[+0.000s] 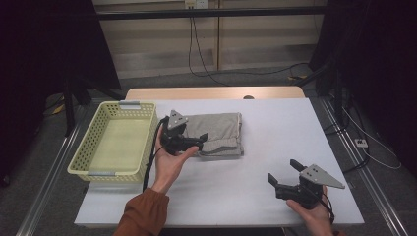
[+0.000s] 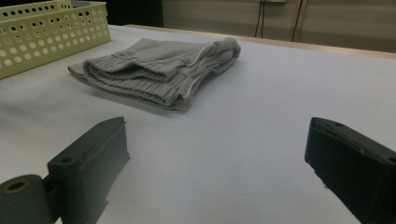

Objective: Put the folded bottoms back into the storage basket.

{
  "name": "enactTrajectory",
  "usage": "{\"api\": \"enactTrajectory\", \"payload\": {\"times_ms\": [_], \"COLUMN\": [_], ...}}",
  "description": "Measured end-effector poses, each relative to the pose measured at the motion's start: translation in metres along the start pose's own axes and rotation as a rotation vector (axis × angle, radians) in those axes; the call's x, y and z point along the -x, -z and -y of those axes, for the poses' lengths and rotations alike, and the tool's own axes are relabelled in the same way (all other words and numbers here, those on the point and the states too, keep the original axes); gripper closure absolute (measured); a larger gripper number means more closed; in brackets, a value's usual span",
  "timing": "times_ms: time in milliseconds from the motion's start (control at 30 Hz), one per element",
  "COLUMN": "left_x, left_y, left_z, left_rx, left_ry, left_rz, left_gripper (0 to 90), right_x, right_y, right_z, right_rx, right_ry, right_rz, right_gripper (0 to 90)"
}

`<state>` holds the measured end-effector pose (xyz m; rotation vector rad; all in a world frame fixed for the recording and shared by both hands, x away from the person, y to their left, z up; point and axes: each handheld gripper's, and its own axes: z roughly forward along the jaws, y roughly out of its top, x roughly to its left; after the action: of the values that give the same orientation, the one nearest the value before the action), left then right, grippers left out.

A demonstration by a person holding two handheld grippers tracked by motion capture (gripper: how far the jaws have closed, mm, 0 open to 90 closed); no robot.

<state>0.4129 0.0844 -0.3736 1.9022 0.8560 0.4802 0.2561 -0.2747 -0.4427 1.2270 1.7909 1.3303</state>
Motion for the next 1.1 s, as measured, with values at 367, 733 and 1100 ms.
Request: {"api": "enactTrajectory", "payload": {"times_ms": [367,733,1100], "left_x": [-0.017,-0.040,-0.055], "left_y": [-0.025,-0.054,-0.079], "left_z": [-0.008,0.007,0.019], "left_rx": [-0.042,-0.145,-0.227], "left_ry": [0.044,0.078,0.096], "left_rz": [-0.018,-0.085,-0.093], "left_gripper": [4.8,6.0,6.8], "right_x": [0.000,0.000,0.000], "right_y": [0.000,0.000,-0.001], "right_z": [0.000,0.000,0.001], "right_rx": [0.000,-0.003,-0.005], "right_ry": [0.002,0.003,-0.007], "right_rz": [-0.006,-0.007,-0.016], "right_gripper": [5.8,5.8,6.0]}}
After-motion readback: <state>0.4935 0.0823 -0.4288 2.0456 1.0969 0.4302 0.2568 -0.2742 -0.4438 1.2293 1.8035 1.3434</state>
